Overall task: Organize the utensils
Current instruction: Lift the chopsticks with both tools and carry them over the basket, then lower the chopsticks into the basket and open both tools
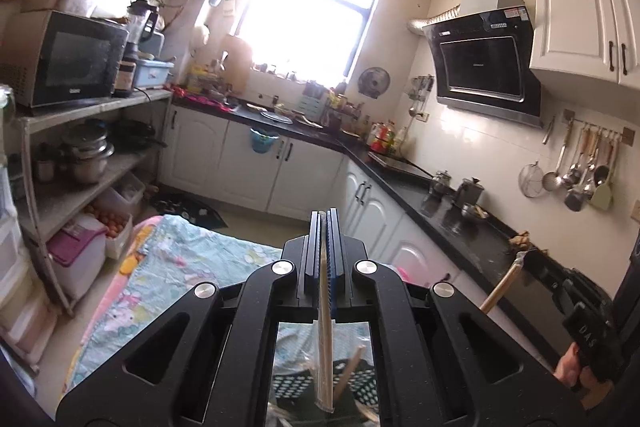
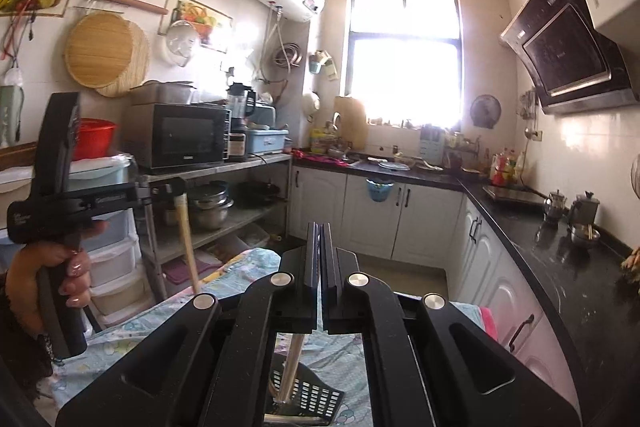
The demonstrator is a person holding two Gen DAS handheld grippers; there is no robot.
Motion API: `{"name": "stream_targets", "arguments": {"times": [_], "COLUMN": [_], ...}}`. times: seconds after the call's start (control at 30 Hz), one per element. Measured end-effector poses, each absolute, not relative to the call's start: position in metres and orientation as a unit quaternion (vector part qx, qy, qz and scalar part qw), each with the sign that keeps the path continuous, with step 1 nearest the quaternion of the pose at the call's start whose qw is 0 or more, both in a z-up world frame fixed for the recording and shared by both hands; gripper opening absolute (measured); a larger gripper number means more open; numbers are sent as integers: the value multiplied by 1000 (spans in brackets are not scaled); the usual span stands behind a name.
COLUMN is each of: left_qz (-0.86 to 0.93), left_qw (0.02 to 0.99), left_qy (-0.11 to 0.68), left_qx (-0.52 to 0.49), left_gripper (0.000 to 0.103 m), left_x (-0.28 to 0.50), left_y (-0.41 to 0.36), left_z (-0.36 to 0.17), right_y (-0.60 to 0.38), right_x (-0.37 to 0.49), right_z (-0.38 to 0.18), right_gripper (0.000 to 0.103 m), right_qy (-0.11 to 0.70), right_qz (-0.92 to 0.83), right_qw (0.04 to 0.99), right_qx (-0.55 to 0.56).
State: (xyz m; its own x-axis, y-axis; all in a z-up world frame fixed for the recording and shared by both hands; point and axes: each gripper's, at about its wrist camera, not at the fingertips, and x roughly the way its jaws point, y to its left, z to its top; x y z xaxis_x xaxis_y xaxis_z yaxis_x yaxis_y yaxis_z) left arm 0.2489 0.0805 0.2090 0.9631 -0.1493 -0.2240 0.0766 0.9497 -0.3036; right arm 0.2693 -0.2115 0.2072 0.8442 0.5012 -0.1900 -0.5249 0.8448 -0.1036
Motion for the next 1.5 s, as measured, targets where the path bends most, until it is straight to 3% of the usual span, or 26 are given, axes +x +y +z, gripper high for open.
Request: {"name": "stream_targets", "arguments": {"times": [0.3,1.27,1.3,1.4,1.5], "left_qz": [-36,-80,-80,-83,-85], "left_qw": [988,968,968,966,966], "left_qy": [109,209,210,213,212], "left_qx": [-106,-111,-112,-118,-122], "left_gripper": [1,2,3,25,28], "left_x": [256,287,287,284,281], "left_y": [67,50,51,52,55], "left_z": [183,100,100,100,103], "right_y": [-210,-191,-191,-189,-190], "right_x": [290,319,319,318,317], "right_z": [180,101,100,100,101], "right_gripper": [1,5,7,19,24], "right_qy": [103,199,200,204,205], "right_qz": [244,232,231,234,234], "right_qw": [961,948,948,946,946], "right_qx": [-83,-92,-92,-89,-87]}}
